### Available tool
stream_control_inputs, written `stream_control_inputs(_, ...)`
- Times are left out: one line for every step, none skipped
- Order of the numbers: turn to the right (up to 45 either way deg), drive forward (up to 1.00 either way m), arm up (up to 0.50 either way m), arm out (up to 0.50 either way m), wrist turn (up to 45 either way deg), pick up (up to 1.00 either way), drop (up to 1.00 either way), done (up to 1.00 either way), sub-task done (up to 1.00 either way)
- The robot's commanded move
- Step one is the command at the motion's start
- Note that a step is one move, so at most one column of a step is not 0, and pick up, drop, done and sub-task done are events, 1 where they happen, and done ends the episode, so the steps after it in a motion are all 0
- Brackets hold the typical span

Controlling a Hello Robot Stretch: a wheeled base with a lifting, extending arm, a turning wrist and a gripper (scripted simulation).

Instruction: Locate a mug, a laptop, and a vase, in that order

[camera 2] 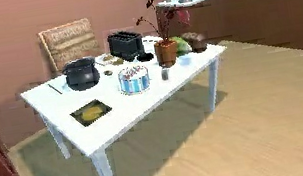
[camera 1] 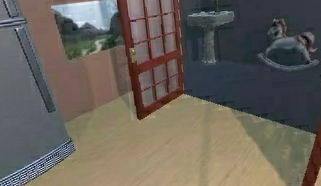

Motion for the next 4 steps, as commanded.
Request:
stream_control_inputs(12.0, 0.00, 0.00, 0.00, 0.0, 0.00, 0.00, 0.00, 0.00)
stream_control_inputs(0.0, 1.00, 0.00, 0.00, 0.0, 0.00, 0.00, 0.00, 0.00)
stream_control_inputs(3.0, 0.00, 0.00, 0.00, 0.0, 0.00, 0.00, 0.00, 0.00)
stream_control_inputs(0.0, 0.25, 0.00, 0.00, 0.0, 0.00, 0.00, 0.00, 0.00)
